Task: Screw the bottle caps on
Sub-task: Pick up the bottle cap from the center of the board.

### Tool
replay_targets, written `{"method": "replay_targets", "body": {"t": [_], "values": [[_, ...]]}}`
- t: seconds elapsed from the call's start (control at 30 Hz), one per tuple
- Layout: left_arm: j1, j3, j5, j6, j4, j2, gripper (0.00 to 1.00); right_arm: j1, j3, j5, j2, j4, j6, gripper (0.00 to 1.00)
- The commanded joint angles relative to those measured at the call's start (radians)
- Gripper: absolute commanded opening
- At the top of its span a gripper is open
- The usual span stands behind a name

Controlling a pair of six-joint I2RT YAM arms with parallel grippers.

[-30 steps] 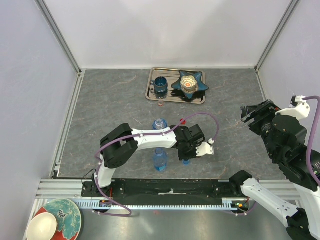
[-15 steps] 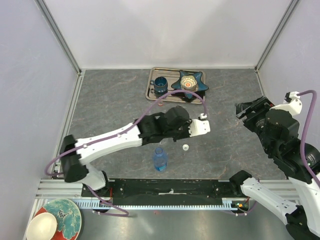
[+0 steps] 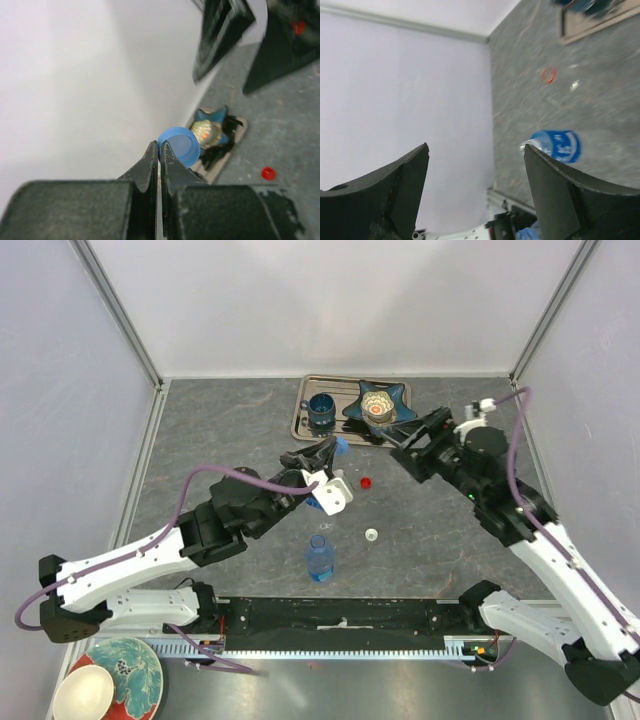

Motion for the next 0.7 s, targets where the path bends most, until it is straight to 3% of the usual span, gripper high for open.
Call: {"method": "replay_targets", "body": {"t": [0.0, 0.1, 0.27, 0.67], "values": [[-0.007, -0.063, -0.055, 0.182, 0.303, -0.027, 0.02, -0.001, -0.109, -0.299, 0.05, 0.522, 0.236, 0.85], [-0.009, -0.094, -0.004, 0.226, 0.394, -0.039, 0.02, -0.002, -0.178, -0.361, 0.106, 0.771, 0.377, 0.84], [-0.013, -0.172, 0.12, 0.286, 0.451, -0.065, 0.02, -0.001, -0.235, -0.399, 0.161, 1.003, 0.497, 0.82], [-0.013, -0.188, 0.148, 0.283, 0.487, -0.019, 0.02, 0.001, -0.298, -0.548, 0.184, 1.071, 0.503, 0.78]]}}
